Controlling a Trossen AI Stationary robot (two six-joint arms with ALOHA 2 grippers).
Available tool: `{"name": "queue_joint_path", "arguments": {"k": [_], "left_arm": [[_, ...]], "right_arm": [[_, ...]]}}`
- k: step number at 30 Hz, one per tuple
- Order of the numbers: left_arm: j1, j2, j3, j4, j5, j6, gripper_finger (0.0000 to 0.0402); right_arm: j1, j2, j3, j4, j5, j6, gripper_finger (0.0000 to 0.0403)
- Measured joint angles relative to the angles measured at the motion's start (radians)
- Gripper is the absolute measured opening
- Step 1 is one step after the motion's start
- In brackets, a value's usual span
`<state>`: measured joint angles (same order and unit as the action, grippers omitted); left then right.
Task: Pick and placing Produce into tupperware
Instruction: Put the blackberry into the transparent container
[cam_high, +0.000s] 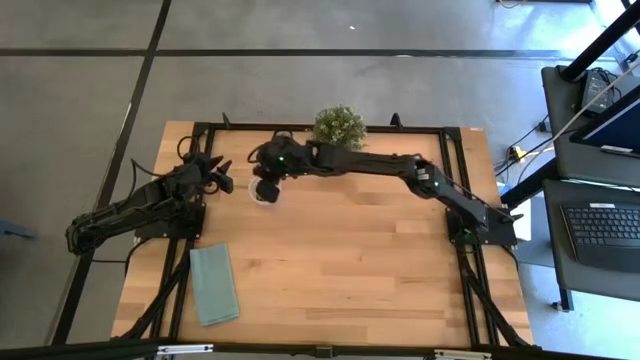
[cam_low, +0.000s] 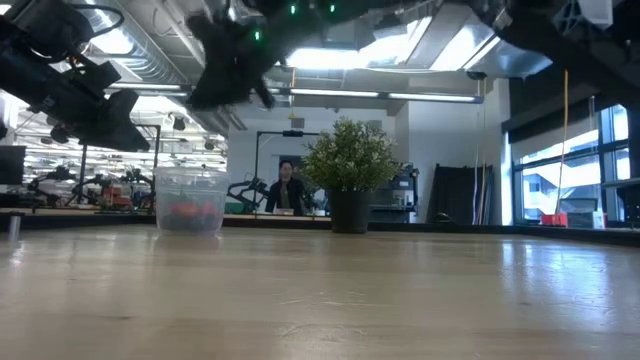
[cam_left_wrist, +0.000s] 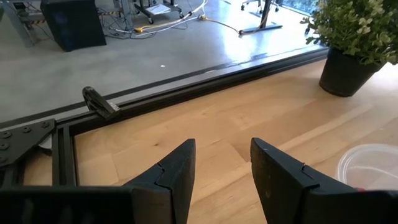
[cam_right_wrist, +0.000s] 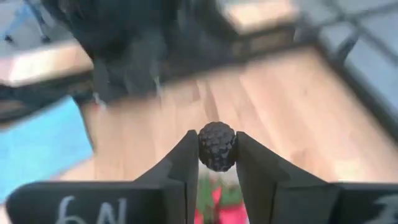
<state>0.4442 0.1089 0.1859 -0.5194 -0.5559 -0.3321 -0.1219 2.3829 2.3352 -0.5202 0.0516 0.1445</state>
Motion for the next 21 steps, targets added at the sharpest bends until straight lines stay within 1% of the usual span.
{"name": "queue_joint_path", "arguments": {"k": [3,6,21], "left_arm": [[0.0,0.0,0.0,-0.004,0.0,0.0,0.0145],[0.0,0.0,0.0,-0.005,0.0,0.0,0.0145],[0.0,0.0,0.0,-0.005,0.0,-0.002,0.0145]], "right_arm": [[-0.013,0.028,-0.019,-0.013,-0.031,0.05,0.009],[-0.019,0.059,-0.019,-0.035,-0.045,0.06,0.009],[-0.017,0.16,-0.021,-0.079,-0.053,0.089,0.009]]}}
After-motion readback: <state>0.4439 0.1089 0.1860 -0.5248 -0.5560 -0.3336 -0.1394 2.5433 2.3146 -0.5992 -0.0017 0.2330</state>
